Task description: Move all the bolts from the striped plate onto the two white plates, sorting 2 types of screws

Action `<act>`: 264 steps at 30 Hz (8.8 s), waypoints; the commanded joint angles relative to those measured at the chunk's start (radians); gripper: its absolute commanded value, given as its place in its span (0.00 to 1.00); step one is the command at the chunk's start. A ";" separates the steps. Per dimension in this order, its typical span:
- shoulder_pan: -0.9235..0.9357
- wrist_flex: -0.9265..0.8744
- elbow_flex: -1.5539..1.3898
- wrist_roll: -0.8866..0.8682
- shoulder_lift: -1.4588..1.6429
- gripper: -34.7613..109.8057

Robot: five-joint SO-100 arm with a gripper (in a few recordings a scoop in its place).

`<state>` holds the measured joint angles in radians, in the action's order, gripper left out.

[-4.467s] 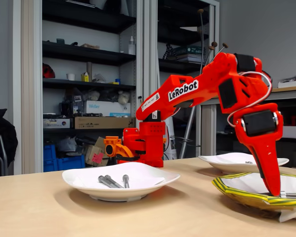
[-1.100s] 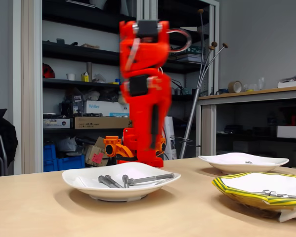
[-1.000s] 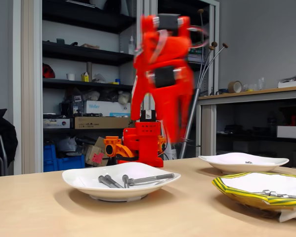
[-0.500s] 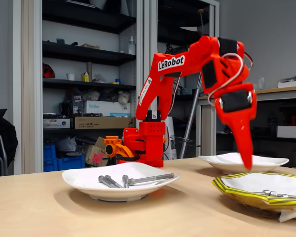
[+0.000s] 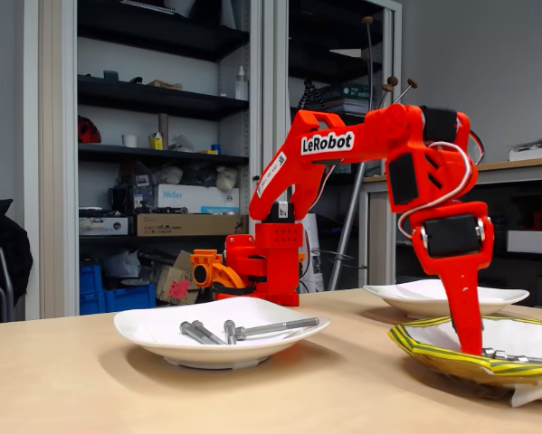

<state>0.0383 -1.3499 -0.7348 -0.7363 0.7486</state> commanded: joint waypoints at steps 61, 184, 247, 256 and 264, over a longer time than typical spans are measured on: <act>-0.106 0.345 -0.190 -0.018 0.213 0.34; 0.041 0.308 -0.411 0.184 0.272 0.28; -0.218 -0.008 -0.520 -0.377 0.626 0.24; -0.463 0.426 -1.353 -0.825 1.164 0.24; -0.561 0.770 -1.763 -1.012 1.443 0.27</act>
<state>-0.4955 -0.6934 -2.3930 -1.7227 2.0770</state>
